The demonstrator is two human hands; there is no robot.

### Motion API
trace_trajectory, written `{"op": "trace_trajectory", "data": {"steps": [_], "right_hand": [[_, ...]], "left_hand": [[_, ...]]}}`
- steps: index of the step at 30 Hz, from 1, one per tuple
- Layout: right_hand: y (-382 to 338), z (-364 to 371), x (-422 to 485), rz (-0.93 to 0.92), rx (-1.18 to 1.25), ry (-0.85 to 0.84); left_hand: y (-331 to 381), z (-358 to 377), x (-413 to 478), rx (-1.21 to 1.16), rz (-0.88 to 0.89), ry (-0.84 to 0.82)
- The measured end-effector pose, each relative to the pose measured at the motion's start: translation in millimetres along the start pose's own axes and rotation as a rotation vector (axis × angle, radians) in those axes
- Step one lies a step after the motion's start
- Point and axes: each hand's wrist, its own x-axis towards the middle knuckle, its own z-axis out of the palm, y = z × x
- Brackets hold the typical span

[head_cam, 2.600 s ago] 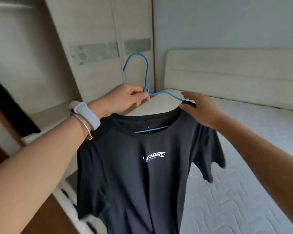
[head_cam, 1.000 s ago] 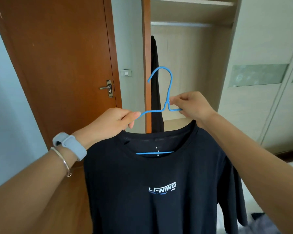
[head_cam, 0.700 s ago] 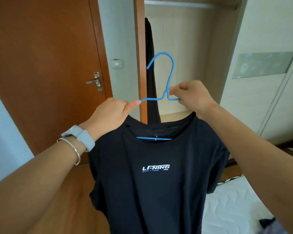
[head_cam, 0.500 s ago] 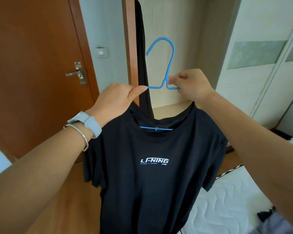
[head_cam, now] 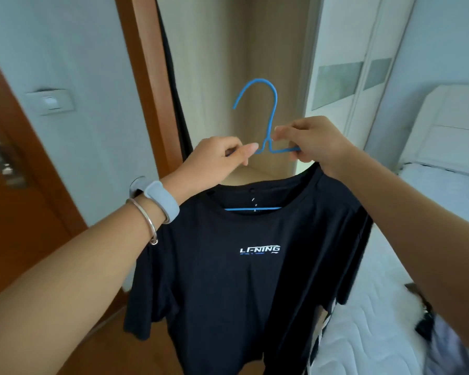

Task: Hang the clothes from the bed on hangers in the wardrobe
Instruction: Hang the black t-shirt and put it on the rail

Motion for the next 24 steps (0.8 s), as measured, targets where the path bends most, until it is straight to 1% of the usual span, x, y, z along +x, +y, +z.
{"op": "trace_trajectory", "data": {"steps": [3,6,8,11,13,15,21,24], "right_hand": [[6.6,-0.4,12.3,0.019,-0.021,0.056],[17.4,-8.1,23.5,0.000,-0.043,0.105],[28.4,-17.7,29.9,-0.005,-0.124,0.123],[51.5,-33.2,41.0,-0.015,-0.307,0.121],[67.9,-41.6,52.9,-0.048,-0.415,0.113],[78.9,-50.3,70.9,-0.083,-0.478,0.141],[86.8,-71.2,159.7,-0.147,-0.529,0.302],[89.5,-82.0,217.2,-0.210,-0.529,0.350]], "left_hand": [[-6.9,9.5,27.9,-0.138,-0.016,-0.083],[-15.4,16.0,55.1,-0.203,-0.044,-0.111],[-21.8,20.4,72.9,-0.227,-0.041,-0.117],[-32.5,26.1,102.8,-0.249,-0.028,-0.122],[-37.8,27.2,123.9,-0.249,-0.022,-0.102],[-43.2,27.7,147.5,-0.259,-0.014,-0.086],[-64.3,43.1,234.2,-0.211,0.050,0.064],[-73.1,50.8,285.4,-0.183,0.104,0.132]]}}
